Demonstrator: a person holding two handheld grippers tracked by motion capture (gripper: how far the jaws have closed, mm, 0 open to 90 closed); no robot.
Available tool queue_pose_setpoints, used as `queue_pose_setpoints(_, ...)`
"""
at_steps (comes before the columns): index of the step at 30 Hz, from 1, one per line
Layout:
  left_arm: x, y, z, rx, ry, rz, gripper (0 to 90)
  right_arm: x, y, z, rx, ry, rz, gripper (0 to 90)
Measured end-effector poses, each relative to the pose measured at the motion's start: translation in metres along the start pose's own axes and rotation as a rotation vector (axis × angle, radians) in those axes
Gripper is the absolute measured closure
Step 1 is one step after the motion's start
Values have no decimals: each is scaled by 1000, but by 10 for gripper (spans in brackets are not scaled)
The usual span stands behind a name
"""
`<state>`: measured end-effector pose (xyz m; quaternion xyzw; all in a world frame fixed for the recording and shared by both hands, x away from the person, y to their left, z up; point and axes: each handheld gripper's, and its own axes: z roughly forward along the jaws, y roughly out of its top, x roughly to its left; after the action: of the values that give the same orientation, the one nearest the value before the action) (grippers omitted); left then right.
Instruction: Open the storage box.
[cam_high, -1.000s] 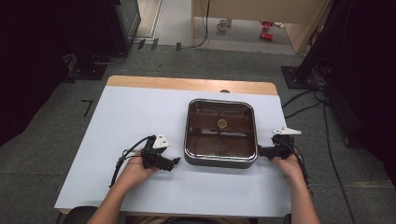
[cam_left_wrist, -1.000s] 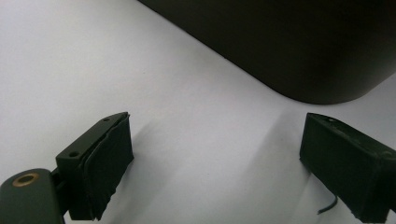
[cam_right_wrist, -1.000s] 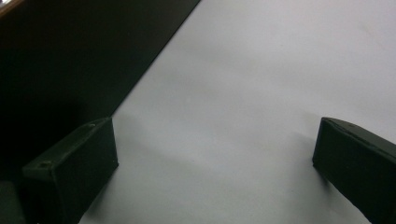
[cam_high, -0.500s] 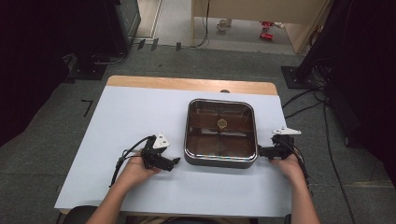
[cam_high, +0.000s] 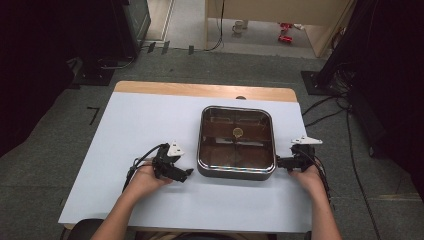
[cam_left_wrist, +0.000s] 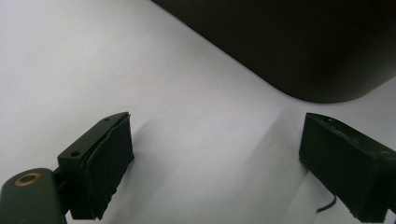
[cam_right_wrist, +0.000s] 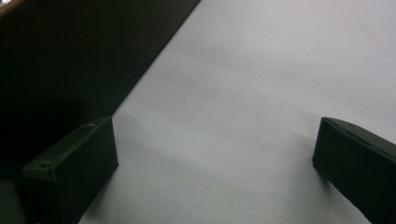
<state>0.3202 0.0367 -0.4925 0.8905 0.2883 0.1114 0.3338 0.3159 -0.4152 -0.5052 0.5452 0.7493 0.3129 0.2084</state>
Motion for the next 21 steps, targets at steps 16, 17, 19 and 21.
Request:
queue_pose_setpoints(16,21,12,-16,56,-58,-58,257,0,0,0,0,0,0,0)
queue_pose_setpoints(17,22,13,-17,45,-62,-59,257,0,0,0,0,0,0,0)
queue_pose_setpoints(19,23,15,-21,28,-66,-60,257,0,0,0,0,0,0,0)
queue_pose_setpoints(21,24,20,-23,24,-78,-62,260,0,0,0,0,0,0,0)
